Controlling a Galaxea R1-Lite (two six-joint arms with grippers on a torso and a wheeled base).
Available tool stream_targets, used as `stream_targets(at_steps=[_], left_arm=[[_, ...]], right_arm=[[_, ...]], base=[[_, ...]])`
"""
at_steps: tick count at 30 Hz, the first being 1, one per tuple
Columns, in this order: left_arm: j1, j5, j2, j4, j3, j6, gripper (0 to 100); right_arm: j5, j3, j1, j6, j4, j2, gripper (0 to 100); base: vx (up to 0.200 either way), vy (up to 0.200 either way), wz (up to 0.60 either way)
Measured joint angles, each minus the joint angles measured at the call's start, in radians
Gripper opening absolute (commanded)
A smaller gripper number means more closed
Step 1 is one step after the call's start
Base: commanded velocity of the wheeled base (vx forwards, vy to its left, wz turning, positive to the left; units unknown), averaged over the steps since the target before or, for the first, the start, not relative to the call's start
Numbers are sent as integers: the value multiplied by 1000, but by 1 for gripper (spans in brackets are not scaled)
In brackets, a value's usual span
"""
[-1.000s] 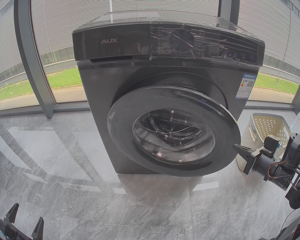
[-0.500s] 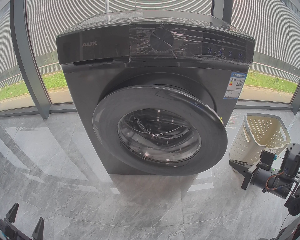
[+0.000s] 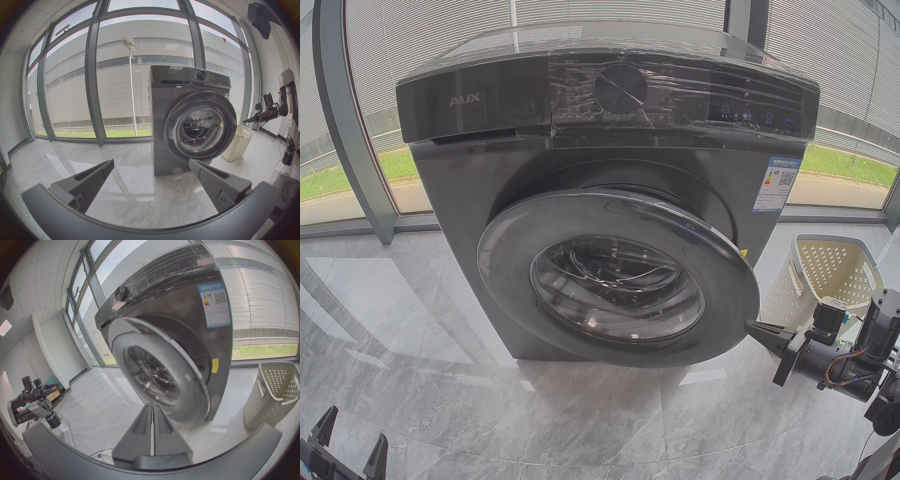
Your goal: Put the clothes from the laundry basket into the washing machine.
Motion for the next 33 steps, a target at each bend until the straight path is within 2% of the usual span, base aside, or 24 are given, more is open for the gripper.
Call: stream_targets(at_steps=[6,11,15,19,24,29,33], left_arm=[[0,1,0,0,0,0,100],[0,1,0,0,0,0,100],[0,1,0,1,0,0,100],[0,1,0,1,0,1,100],[0,0,0,1,0,-2,100],[0,0,0,1,0,-3,100],[0,0,0,1,0,-4,100]], right_arm=[[-11,-25,-15,12,-125,58,0],[-45,-36,-64,10,-272,127,0],[-49,-14,-76,1,-292,160,0],[-29,39,-48,-11,-296,174,0],[8,116,36,-33,-304,174,0],[13,129,61,-38,-312,172,0],[11,96,61,-36,-318,170,0]], base=[[0,0,0],[0,0,0],[0,0,0],[0,0,0],[80,0,0],[200,0,0],[200,0,0]])
